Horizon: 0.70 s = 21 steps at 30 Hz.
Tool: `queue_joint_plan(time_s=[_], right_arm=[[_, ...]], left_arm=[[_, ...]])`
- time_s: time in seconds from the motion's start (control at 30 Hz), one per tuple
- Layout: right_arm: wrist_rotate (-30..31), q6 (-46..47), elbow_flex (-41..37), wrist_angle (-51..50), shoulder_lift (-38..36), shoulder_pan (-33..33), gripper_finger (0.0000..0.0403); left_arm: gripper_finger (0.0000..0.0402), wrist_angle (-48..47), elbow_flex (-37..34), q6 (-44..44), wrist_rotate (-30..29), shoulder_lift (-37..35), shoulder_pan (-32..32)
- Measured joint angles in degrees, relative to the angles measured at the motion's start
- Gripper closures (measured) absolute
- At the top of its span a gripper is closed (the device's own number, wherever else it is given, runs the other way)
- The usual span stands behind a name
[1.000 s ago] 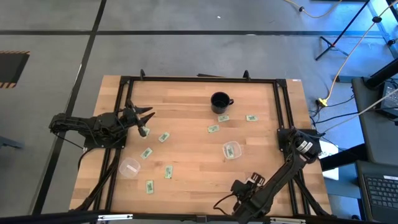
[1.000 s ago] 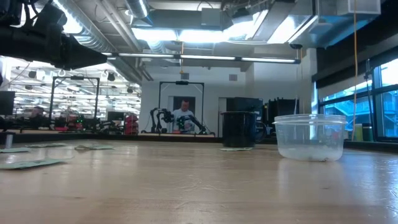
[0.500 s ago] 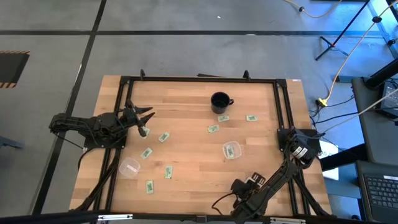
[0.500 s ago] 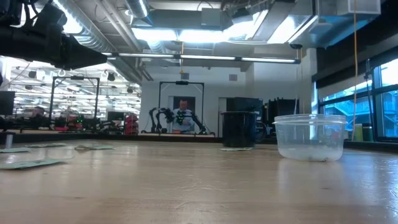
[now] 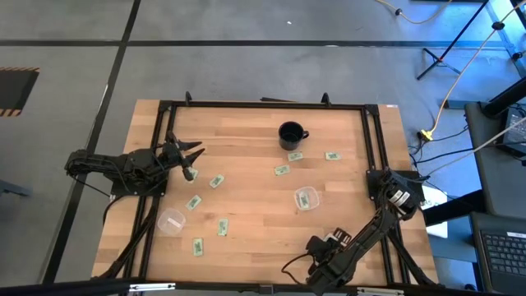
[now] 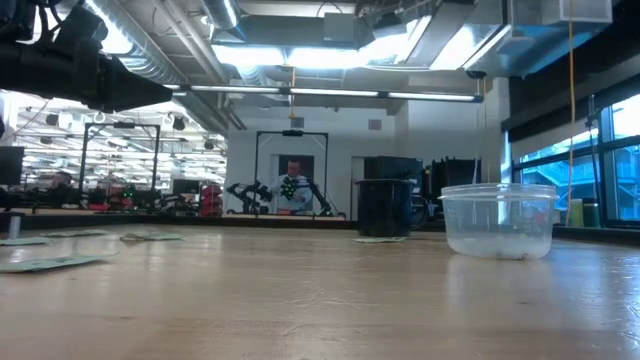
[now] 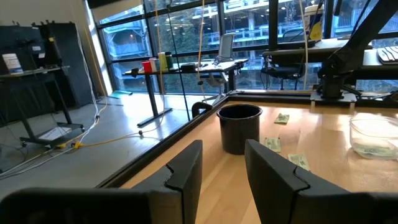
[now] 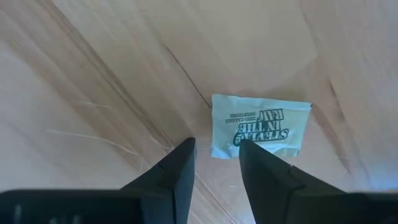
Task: Pick and place Stevia / Truvia into bins
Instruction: Put the stevia packet into the right transparent container
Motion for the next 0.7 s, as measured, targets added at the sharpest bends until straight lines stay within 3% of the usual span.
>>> queue_joint_plan(time_s=[0.2,0.7], right_arm=[[-0.5,-0.1,-0.3,0.2,0.0,-0.1,0.0279],[-1.2,0.0,-0.4,0.9,0.1,-0.1,0.0371]], left_arm=[[0.0286,0.0,0.0,0.0,0.1,0.0,0.0],[0.0286,0.0,0.0,0.0,0.1,0.0,0.0]])
